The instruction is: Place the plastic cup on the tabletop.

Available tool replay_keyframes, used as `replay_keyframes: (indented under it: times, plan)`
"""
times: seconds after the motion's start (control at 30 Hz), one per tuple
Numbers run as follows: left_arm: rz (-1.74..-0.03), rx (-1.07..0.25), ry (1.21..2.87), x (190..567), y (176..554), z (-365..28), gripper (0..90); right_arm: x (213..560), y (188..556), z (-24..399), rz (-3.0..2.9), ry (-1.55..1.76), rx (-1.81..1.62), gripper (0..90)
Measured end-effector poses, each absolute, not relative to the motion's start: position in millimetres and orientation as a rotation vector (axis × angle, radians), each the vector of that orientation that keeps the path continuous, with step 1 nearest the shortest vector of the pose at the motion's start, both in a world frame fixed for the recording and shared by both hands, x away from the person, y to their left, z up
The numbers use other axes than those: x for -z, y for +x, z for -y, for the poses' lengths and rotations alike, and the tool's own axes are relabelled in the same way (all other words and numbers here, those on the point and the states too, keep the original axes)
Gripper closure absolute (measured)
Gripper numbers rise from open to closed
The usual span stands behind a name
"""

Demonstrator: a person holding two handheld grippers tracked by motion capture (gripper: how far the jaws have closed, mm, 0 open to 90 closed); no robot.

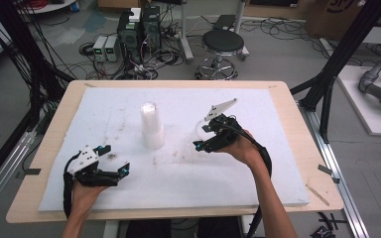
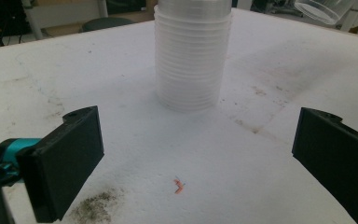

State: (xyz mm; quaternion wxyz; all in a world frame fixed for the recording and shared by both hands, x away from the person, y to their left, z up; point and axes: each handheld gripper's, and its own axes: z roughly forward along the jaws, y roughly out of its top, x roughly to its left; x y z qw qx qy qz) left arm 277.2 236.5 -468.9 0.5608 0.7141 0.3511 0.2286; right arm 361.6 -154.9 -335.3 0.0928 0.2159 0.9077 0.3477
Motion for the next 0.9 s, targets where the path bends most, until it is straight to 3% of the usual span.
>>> replay_keyframes:
  times: [0.9]
  plan:
    - [-0.82, -0.512, 1.687, 469, 278, -237, 1.8, 377, 387, 125, -2.713, 0.736, -0.785, 33.9]
